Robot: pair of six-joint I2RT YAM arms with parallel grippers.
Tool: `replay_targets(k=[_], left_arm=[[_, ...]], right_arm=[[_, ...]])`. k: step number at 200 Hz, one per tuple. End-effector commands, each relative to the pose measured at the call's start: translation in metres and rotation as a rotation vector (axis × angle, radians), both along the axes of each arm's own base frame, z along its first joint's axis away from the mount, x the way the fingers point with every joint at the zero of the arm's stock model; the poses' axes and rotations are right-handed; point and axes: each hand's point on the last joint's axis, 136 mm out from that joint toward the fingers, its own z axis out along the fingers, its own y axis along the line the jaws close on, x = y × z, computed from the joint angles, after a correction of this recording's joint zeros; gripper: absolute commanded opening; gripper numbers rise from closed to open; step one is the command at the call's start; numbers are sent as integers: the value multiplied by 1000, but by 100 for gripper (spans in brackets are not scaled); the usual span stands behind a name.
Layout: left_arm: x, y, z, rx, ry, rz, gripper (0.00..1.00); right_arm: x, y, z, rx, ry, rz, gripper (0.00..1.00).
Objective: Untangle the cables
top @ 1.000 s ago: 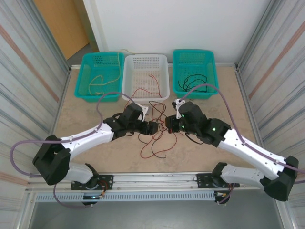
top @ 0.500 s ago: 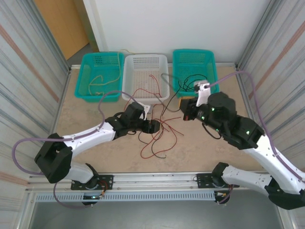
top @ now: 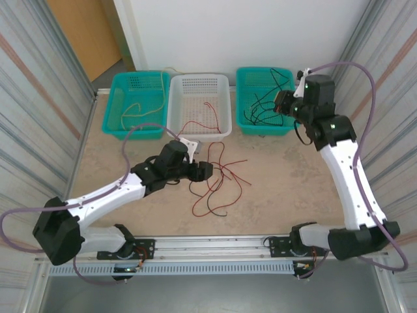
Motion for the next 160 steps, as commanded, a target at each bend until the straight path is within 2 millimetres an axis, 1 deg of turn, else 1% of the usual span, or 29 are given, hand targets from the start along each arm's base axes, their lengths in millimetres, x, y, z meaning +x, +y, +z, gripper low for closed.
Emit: replay_targets(k=[1, 11, 26, 44, 64, 104, 135, 142, 150, 160], left_arm=[[-2, 9, 8, 19, -36, 15, 66], [-3, 11, 7, 21, -37, 18, 66], [-5, 15, 5, 23, -39, 28, 66], [-6, 19, 5, 27, -46, 34, 66], [-7, 23, 6, 39, -54, 36, 66], [-11, 30, 6, 48, -72, 46, 66], [-12, 33, 5, 54, -81, 44, 66], [-11, 33, 5, 55, -82, 43, 66], [-11, 33, 5, 56, -80, 43, 66], [-12, 32, 4, 57, -77, 41, 66]], right_arm=[[22, -6, 16, 73, -32, 12, 0], [36, -15, 8, 81, -12, -9, 0], [56, -23, -7, 99, 25, -18, 0], [75, -26, -28, 117, 79, -12, 0], [91, -28, -45, 121, 112, -13, 0], [109, -27, -71, 130, 164, -17, 0], [115, -26, -83, 136, 186, -19, 0], [117, -26, -86, 134, 194, -17, 5], [120, -27, -91, 125, 206, -20, 14], [124, -30, -100, 108, 229, -32, 32]])
